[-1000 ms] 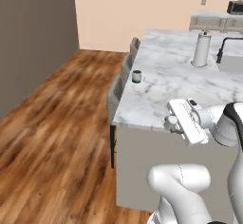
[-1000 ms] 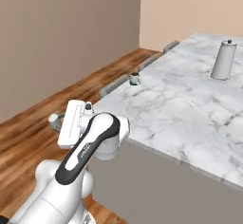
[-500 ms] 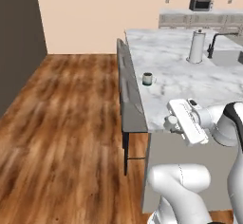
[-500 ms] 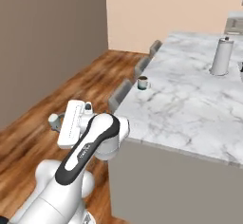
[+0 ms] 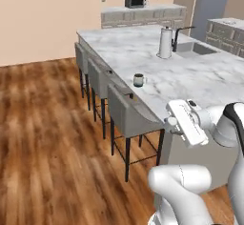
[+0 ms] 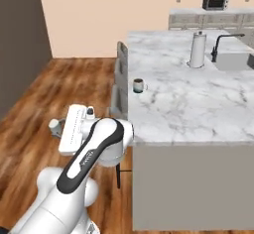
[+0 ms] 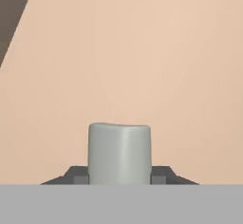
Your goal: Pick up the marshmallow and place it in the cup of hot chocolate on the dining counter.
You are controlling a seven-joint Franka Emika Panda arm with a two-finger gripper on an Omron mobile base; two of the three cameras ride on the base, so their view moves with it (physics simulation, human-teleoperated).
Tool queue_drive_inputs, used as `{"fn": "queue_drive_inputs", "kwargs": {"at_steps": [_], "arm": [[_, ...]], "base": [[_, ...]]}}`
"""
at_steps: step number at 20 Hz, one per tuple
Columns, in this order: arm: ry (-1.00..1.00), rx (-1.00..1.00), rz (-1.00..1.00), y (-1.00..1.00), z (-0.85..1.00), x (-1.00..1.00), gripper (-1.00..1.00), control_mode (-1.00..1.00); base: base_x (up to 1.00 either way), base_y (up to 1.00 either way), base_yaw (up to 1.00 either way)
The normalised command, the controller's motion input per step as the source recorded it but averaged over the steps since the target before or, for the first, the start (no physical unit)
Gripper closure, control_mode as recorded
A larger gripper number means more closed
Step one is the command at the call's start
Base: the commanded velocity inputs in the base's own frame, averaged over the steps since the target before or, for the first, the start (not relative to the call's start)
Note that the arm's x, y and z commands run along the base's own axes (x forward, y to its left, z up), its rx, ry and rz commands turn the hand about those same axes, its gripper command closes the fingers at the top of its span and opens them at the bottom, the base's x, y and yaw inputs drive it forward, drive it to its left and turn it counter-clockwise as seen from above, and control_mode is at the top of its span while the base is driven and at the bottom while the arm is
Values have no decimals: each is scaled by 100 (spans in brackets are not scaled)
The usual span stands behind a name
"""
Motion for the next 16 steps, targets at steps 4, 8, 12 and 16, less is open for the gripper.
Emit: {"fn": "queue_drive_inputs", "kwargs": {"at_steps": [4, 8, 12, 16], "arm": [[0, 0, 0, 0, 0, 0, 100, 100], [0, 0, 0, 0, 0, 0, 100, 100], [0, 0, 0, 0, 0, 0, 100, 100], [0, 0, 0, 0, 0, 0, 100, 100]], "base": [[51, 93, -70], [40, 99, -62], [39, 100, -58], [54, 97, -65]]}}
